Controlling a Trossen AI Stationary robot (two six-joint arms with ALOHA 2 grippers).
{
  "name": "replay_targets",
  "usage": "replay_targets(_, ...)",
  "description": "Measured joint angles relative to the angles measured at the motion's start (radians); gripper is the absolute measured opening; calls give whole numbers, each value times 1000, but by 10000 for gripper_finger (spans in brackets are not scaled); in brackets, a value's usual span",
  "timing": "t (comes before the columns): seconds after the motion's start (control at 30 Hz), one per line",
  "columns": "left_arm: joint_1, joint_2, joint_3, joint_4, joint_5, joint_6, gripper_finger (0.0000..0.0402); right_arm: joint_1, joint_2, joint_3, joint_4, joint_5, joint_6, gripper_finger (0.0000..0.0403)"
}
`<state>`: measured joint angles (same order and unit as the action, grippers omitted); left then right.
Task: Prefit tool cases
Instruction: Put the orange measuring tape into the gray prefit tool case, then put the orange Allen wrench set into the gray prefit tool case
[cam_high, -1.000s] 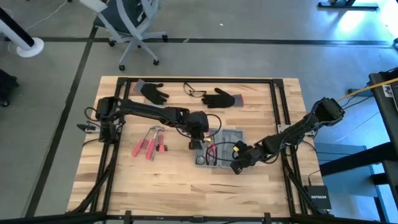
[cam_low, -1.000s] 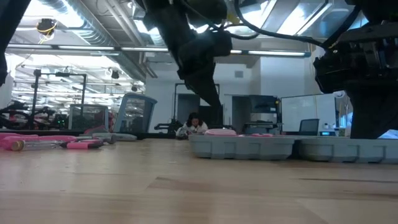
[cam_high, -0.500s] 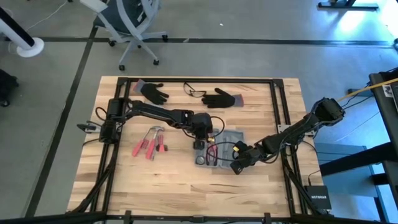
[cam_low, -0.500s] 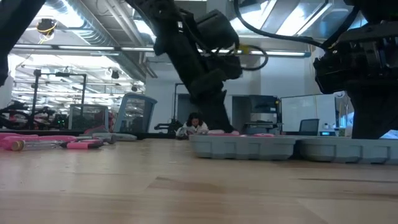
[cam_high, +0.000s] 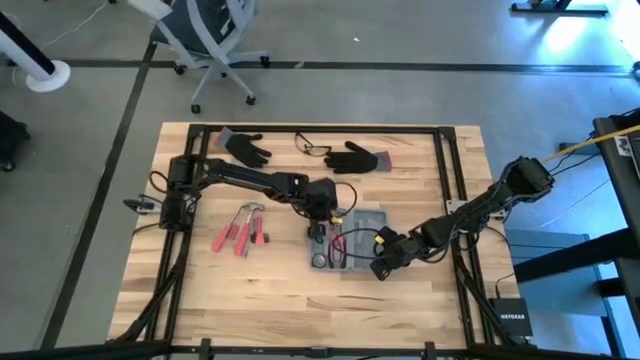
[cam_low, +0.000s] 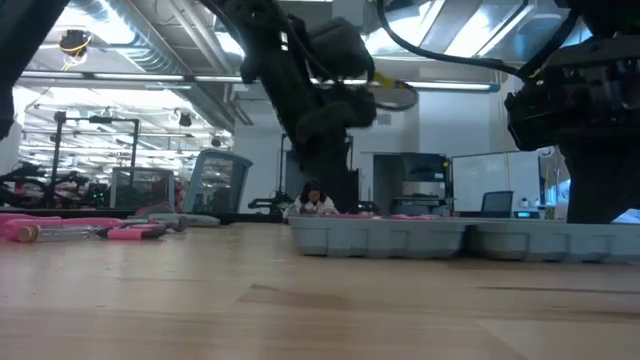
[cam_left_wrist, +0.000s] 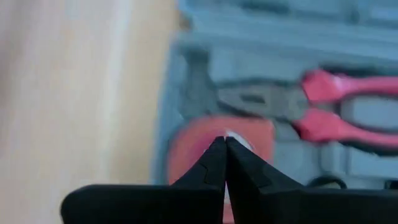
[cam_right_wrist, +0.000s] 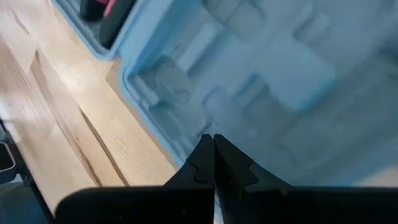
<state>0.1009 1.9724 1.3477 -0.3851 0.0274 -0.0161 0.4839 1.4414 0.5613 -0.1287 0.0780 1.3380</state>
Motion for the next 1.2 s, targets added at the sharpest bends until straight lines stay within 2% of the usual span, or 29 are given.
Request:
replay_targets(0.1,19,-71,8,-5,-16,9,0,0,0,0,0,10,0,0)
replay_targets(0.23,22,-137,8,-98,-15,45,0,0,0,0,1,21,0,0)
replay_targets(0.4,6,-198,0,-343,-13,98,0,0,0,0,7,44,-10,0)
replay_targets(0.5,-25,-223,-88,-457,-9,99,0,-3,0,0,13,44,-31,0)
replay_targets(0.67,-104,-352,-341,-340,37,-71,0,-9,0,0,20,26,-52,0)
replay_targets(0.77,-133,-433,-449,-280,23,-216,0,-7,0,0,20,25,-53,0)
replay_targets(0.9,-118,-532,-489,-282,-20,-343,0,-15,0,0,25,15,-61,0)
replay_targets(1.07,-74,-591,-487,-311,-26,-373,0,-22,0,0,25,5,-64,0)
replay_targets(1.2,-41,-591,-487,-403,-25,-381,0,-20,0,0,25,-3,-64,0)
